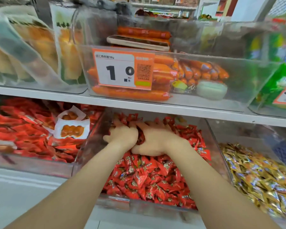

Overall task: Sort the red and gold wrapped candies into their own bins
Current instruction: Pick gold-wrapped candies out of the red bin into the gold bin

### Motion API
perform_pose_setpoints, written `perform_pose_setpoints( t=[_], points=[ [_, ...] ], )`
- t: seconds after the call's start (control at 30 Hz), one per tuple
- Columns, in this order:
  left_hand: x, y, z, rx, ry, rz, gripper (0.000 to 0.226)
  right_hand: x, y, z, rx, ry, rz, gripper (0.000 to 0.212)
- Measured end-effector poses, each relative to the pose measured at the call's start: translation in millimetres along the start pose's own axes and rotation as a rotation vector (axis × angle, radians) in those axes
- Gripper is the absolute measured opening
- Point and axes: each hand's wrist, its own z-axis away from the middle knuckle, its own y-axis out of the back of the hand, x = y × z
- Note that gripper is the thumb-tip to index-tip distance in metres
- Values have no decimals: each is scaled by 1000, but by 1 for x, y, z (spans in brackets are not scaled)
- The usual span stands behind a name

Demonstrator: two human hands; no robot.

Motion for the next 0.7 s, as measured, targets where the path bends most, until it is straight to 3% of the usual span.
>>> perform_pose_setpoints(
  t=[0.07,0.1,0.2,0.37,0.53,0.7],
  points=[
    [-4,-3,-3,8,-5,33,74,0,9,-11,-62,9,15,66],
    [-8,-2,-3,-13,-9,65,75,1,12,-14,-67,-12,52,72],
    [-17,6,-6,-136,21,127,77,8,9,-21,-117,-87,106,116],
    [-22,7,1,-145,75,291,91,6,5,-24,-126,-41,-30,131],
    [-22,7,0,-201,97,593,101,1,12,-9,-33,29,-208,114],
    [-9,21,21,-182,28,666,108,6,22,16,100,69,-323,93]
  ],
)
